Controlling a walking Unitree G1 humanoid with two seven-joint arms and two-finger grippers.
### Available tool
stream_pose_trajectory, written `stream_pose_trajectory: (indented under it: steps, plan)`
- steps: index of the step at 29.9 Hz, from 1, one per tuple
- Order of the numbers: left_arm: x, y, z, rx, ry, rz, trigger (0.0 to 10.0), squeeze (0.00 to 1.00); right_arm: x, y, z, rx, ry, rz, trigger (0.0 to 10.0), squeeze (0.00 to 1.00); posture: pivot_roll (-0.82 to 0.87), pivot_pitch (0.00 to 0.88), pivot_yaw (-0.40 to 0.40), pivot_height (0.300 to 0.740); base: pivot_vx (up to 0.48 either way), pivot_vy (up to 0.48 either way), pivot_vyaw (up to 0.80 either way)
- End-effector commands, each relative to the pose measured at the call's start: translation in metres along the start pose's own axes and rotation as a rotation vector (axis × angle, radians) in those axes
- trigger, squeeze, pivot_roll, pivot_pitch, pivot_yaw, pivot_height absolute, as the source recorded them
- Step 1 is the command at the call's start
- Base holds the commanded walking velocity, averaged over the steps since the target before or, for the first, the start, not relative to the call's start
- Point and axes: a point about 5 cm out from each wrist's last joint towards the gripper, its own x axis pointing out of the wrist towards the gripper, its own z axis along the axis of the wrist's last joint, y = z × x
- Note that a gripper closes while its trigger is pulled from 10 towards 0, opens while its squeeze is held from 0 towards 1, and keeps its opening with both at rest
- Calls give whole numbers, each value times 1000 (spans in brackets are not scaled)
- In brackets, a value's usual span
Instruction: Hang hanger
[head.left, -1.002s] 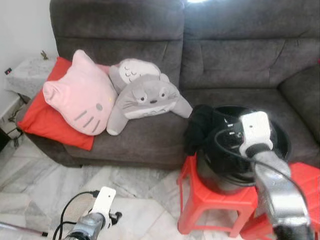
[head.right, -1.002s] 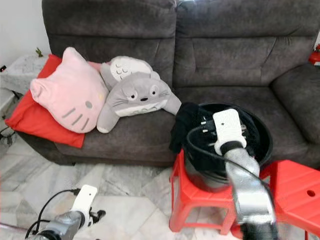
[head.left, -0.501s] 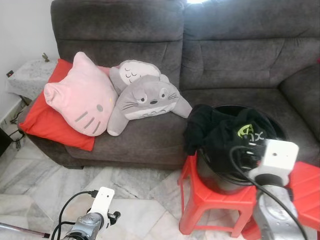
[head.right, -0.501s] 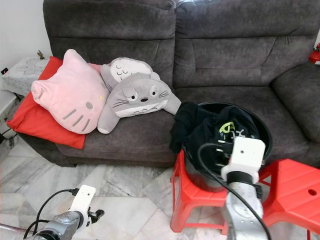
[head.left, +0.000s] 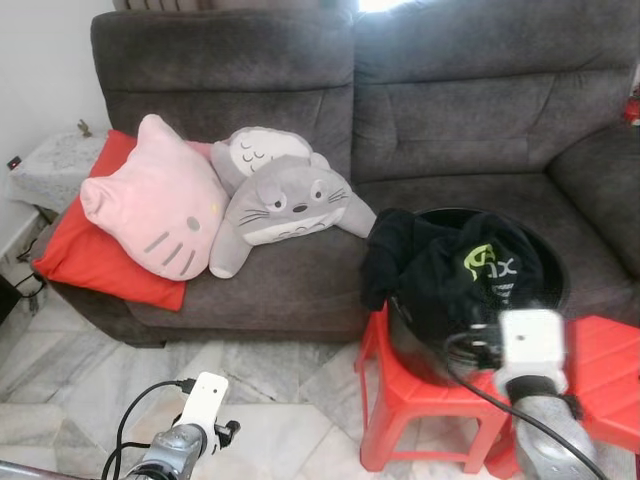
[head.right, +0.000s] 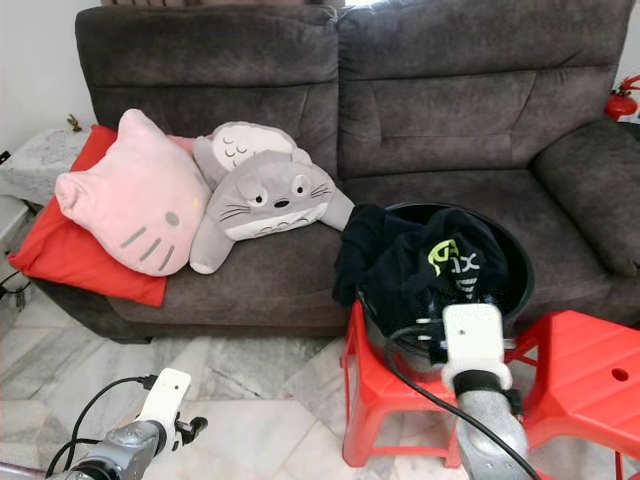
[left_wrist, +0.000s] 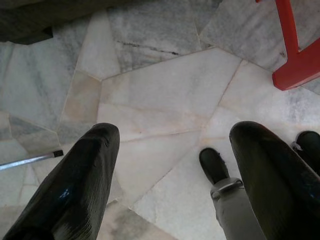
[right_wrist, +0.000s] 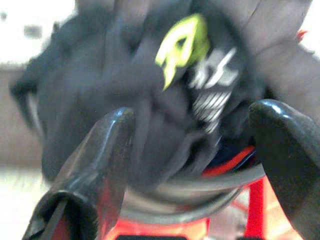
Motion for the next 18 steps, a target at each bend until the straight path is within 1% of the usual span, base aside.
stream_pose_trajectory:
  steps: [1,2,3,4,5,7,8,9,11,16,17,18]
  plan:
    - [0,1,0,14,6,6,10000,0,12,6,-12,21,95,24,10000,0,-175,0,78,740,0,0,0]
    - [0,1,0,14,6,6,10000,0,12,6,-12,21,95,24,10000,0,-175,0,78,740,0,0,0]
    - [0,1,0,14,5,5,10000,0,20,6,-13,52,109,26,10000,0,-174,0,78,740,0,0,0]
    - [0,1,0,14,5,5,10000,0,20,6,-13,52,109,26,10000,0,-174,0,78,740,0,0,0]
    - [0,-1,1,12,4,3,10000,0,32,5,-13,96,114,19,10000,0,-171,0,73,740,0,0,0]
    - [1,-2,1,10,3,1,10000,0,43,5,-14,133,127,18,10000,0,-170,0,69,740,0,0,0]
    - [1,-3,1,8,3,0,10000,0,48,7,-16,158,147,29,10000,0,-168,0,66,740,0,0,0]
    - [1,-5,1,1,1,-2,10000,0,59,8,-22,192,187,25,10000,0,-157,0,59,740,0,0,0]
    - [1,-8,0,-15,-2,-3,10000,0,67,13,-29,173,228,51,10000,0,-142,0,47,740,0,0,0]
    - [1,-10,1,-25,-5,-3,10000,0,72,21,-29,179,214,90,10000,0,-130,0,38,740,0,0,0]
    - [1,-11,1,-31,-7,-2,10000,0,73,22,-28,203,207,96,10000,0,-118,0,31,740,0,0,0]
    - [1,-11,1,-31,-7,-2,10000,0,73,22,-28,203,207,96,10000,0,-118,0,31,740,0,0,0]
